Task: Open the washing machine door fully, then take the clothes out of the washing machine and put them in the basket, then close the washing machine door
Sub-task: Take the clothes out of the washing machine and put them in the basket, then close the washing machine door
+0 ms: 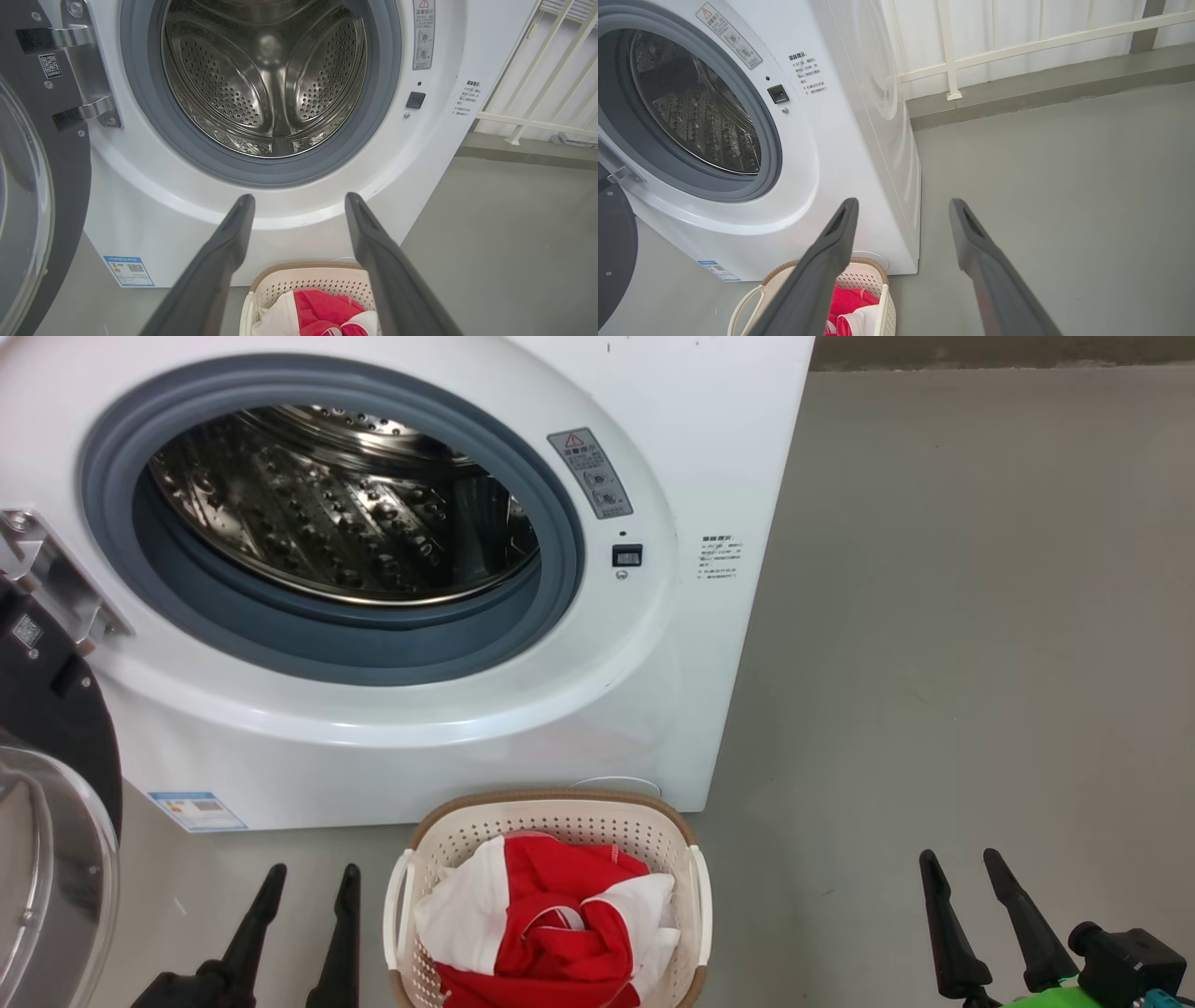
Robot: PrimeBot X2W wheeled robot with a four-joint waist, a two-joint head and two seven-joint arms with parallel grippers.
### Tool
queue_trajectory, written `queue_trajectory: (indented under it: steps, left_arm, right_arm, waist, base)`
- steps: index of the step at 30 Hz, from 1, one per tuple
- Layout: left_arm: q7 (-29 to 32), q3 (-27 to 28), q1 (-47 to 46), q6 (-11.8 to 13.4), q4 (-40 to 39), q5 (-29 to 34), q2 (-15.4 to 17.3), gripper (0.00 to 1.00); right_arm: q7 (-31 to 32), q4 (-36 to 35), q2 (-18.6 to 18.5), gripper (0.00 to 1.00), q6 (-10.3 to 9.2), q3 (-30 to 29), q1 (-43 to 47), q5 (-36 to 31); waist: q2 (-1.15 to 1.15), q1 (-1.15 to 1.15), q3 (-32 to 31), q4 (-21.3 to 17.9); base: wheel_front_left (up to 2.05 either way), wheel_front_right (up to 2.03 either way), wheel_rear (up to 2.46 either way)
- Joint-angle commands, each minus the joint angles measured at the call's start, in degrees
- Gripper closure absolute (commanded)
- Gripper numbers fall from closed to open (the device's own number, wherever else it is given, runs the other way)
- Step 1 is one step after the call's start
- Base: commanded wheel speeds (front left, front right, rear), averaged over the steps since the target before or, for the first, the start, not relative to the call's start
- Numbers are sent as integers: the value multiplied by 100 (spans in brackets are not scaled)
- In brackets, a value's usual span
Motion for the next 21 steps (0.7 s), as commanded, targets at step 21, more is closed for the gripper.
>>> queue_trajectory:
  steps: [21]
  left_arm:
    - [-71, 176, -59, -31, -175, 30, 48, 0]
  right_arm:
    - [-37, -162, -65, 0, 36, 75, -70, -104]
  waist:
    - [0, 0, -32, 2]
  base:
    - [-7, 7, 0]
